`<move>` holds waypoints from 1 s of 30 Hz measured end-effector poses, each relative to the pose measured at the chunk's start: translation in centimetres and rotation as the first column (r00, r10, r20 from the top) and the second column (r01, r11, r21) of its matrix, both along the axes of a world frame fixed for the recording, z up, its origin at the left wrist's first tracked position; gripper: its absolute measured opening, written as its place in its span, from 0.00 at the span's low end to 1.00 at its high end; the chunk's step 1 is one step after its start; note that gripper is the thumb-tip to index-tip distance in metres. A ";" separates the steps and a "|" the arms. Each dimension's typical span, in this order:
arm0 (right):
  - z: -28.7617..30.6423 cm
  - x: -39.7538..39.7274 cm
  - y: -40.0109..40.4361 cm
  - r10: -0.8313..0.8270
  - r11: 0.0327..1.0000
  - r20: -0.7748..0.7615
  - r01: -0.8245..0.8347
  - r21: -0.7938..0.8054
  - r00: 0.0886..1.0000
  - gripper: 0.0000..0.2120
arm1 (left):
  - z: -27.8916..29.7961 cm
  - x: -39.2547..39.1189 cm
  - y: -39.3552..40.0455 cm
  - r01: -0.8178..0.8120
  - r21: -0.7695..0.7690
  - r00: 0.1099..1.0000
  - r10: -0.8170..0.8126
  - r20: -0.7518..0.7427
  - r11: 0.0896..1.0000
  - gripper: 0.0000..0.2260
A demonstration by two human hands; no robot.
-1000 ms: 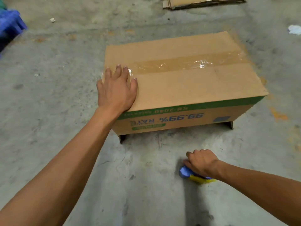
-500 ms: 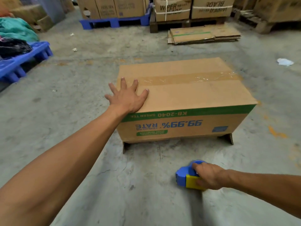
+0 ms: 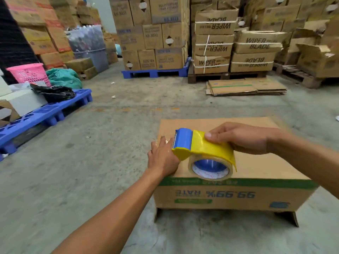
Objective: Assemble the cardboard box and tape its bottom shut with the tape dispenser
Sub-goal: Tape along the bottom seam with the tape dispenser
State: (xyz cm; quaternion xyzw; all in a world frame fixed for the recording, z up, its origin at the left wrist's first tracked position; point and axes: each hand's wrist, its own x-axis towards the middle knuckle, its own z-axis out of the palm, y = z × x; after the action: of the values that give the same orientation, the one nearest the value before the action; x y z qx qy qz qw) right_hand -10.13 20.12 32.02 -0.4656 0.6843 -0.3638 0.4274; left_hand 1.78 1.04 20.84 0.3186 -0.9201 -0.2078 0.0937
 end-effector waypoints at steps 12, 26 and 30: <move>-1.1 -4.9 -14.4 -0.312 0.945 -0.581 0.308 -0.108 0.752 0.35 | -1.2 -0.2 -2.9 -0.071 0.371 0.980 0.135 -0.149 0.926 0.42; -2.0 -6.0 -16.5 -0.174 0.978 -0.664 0.208 -0.029 0.727 0.29 | 2.6 -1.8 -6.0 -0.089 0.811 0.809 0.518 -0.280 0.578 0.14; -1.9 -5.9 -16.3 -0.171 0.980 -0.656 0.193 -0.039 0.735 0.29 | 3.3 -1.5 -6.8 -0.046 0.866 0.850 0.475 -0.228 0.498 0.09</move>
State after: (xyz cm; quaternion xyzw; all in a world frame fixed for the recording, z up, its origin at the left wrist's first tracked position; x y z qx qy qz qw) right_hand -16.00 3.79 30.09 -0.4875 0.8384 -0.2063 0.1299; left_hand 0.26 -5.73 24.14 0.4075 -0.5994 -0.6686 0.1661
